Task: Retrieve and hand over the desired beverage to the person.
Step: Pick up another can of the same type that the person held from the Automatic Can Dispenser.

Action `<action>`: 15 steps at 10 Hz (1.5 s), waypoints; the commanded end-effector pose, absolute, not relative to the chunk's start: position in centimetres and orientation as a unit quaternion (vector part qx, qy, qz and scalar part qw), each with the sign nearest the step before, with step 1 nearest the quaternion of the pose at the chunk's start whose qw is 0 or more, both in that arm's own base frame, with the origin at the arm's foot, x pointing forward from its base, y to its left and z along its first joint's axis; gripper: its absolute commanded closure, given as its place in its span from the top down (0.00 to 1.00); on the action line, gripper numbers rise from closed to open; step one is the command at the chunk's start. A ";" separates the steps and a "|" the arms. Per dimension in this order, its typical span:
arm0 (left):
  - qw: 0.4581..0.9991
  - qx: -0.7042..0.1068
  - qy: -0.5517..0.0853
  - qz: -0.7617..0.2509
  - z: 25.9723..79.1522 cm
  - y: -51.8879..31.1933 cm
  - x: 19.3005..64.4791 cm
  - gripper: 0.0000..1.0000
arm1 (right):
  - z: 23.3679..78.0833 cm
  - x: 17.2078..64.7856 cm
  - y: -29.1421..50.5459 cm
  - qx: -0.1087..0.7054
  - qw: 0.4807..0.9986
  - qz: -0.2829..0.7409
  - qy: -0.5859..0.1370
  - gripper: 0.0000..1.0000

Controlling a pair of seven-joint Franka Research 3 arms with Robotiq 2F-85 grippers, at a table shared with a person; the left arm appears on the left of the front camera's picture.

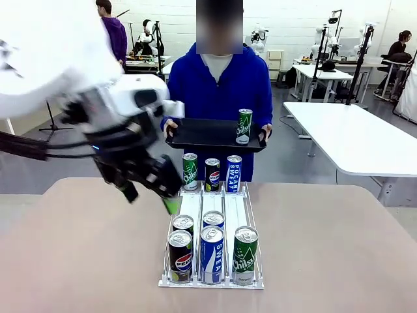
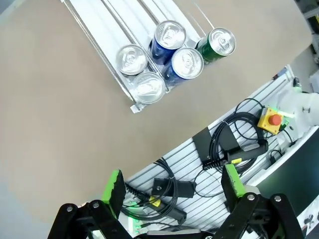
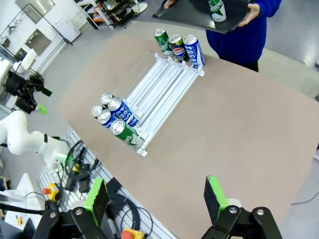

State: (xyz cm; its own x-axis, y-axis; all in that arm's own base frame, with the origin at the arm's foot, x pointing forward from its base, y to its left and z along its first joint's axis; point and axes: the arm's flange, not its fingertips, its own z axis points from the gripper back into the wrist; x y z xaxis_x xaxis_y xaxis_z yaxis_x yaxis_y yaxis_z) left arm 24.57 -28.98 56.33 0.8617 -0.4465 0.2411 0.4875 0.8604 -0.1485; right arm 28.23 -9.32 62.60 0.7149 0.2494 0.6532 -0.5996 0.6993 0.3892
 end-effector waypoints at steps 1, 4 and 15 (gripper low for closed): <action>0.979 -0.055 -0.072 -0.181 55.5 -35.3 25.6 1.00 | 62.7 28.2 -9.3 0.304 0.876 0.244 -0.285 1.00; 0.990 -0.039 -0.089 -0.105 54.0 -39.7 26.5 1.00 | 62.7 28.2 -9.3 0.304 0.876 0.244 -0.285 1.00; 0.993 -0.004 -0.112 -0.030 45.6 -44.0 33.5 1.00 | 62.7 28.2 -9.3 0.304 0.876 0.244 -0.285 1.00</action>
